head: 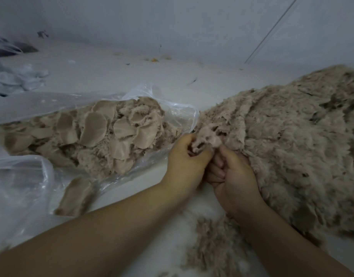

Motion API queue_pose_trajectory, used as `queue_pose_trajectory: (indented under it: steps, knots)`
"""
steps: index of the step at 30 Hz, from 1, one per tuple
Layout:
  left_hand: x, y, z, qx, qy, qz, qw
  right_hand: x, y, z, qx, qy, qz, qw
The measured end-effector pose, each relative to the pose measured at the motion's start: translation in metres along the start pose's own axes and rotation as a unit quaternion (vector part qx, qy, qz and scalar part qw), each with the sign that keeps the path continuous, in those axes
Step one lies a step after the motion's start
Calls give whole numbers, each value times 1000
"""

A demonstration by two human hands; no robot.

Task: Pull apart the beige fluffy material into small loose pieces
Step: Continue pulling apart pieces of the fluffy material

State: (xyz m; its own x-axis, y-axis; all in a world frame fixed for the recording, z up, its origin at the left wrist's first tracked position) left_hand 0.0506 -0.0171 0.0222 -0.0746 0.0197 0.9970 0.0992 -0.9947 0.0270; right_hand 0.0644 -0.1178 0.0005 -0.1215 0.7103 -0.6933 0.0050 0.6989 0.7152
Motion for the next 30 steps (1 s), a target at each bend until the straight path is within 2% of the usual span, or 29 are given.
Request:
queue_pose_trajectory:
  steps: [4,8,13,19,21,23,26,28,30]
  knots:
    - [-8,-16,8,45,15,-9,999,0,2,-1,-11,16,5,1000]
    - [-22,-30,1,9,-34,-67,997,0,0,1,-14,16,2,1000]
    - [-28,-32,2,-1,-50,-103,993,0,1,1,-39,18,-9,999]
    - [-27,-32,4,17,-47,-92,994,5,3,-1,-64,-30,-130,989]
    - [-24,-35,2,54,-14,-86,995,6,3,-1,-63,-28,-146,987]
    - [-14,-41,-2,94,73,-63,991,5,1,-1,-63,-24,-138,988]
    - [2,-40,-12,54,217,32,974,4,3,-4,-76,-18,-111,991]
    - [2,-32,-11,2,229,121,966,4,9,-8,-100,-8,-79,992]
    - [-3,-26,-4,-17,205,203,957,3,12,-9,-101,-2,-67,993]
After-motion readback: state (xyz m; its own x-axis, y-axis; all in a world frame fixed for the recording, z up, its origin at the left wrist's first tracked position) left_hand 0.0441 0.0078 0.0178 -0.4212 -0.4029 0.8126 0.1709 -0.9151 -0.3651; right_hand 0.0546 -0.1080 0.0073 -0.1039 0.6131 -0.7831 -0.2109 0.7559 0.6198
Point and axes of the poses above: each hand's wrist, its own z-axis towards the middle knuckle, its own y-axis out of the palm, x = y × z, the point moved 4 cm from there along z, towards the middle knuckle, and after that the axes turned 5 degrees about z, right-handed, at the moved point
